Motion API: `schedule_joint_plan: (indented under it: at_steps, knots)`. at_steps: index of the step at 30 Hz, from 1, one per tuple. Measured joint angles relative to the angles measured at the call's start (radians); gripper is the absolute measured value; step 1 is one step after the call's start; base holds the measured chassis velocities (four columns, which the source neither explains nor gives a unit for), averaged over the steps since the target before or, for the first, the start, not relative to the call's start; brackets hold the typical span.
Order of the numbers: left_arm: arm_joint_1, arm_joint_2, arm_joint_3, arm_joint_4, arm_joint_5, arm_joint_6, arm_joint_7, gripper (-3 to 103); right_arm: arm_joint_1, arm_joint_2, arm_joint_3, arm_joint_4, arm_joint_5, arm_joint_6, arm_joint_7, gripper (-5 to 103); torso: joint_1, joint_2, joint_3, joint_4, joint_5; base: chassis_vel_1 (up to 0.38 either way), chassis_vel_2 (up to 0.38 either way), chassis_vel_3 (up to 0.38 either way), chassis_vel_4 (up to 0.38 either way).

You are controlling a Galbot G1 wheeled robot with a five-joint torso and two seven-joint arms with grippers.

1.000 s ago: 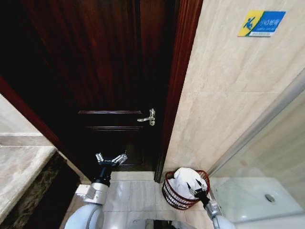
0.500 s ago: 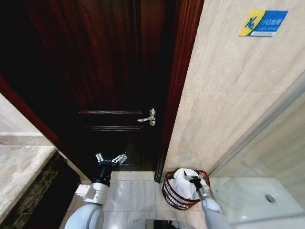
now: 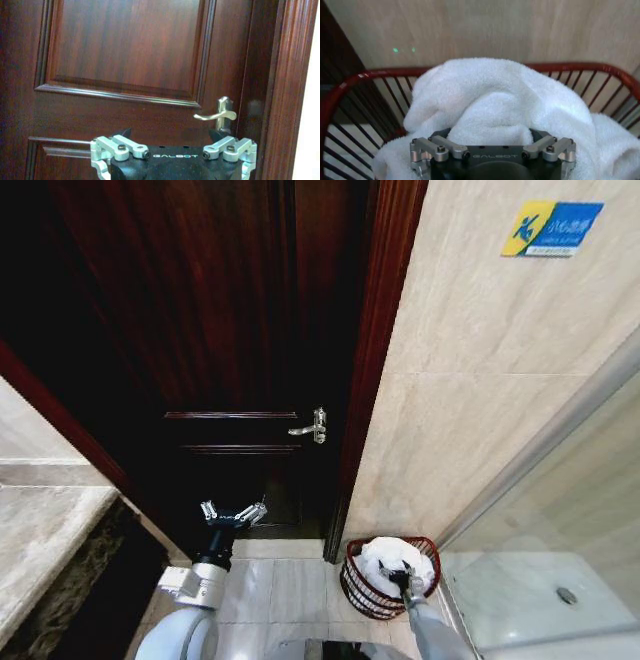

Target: Discard the used towel into the hamper.

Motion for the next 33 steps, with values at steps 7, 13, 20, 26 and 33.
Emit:
schedule_joint_plan:
  at_steps: [7, 13, 20, 26, 33]
  knots:
    - [0.000, 0.000, 0.000, 0.000, 0.000, 0.000, 0.000, 100, 0.063, -0.017, 0.000, -0.075, -0.001, -0.126, 0.006, 100, 0.000, 0.000, 0.000, 0.0001, 0.0002, 0.000, 0.000, 0.000, 0.000]
    - [0.000, 0.000, 0.000, 0.000, 0.000, 0.000, 0.000, 100, 0.106, -0.026, 0.001, -0.104, 0.003, -0.234, 0.005, 100, 0.000, 0.000, 0.000, -0.0001, 0.0001, 0.000, 0.000, 0.000, 0.000]
    - [0.000, 0.000, 0.000, 0.000, 0.000, 0.000, 0.000, 100, 0.131, -0.021, 0.001, -0.124, -0.022, -0.310, 0.025, 100, 0.000, 0.000, 0.000, 0.0000, 0.0001, 0.000, 0.000, 0.000, 0.000]
    - [0.000, 0.000, 0.000, 0.000, 0.000, 0.000, 0.000, 100, 0.126, -0.018, 0.001, -0.127, -0.045, -0.333, 0.038, 100, 0.000, 0.000, 0.000, 0.0000, 0.0001, 0.000, 0.000, 0.000, 0.000]
    - [0.000, 0.000, 0.000, 0.000, 0.000, 0.000, 0.000, 100, 0.109, -0.013, 0.002, -0.118, -0.046, -0.333, 0.041, 100, 0.000, 0.000, 0.000, -0.0001, 0.0001, 0.000, 0.000, 0.000, 0.000]
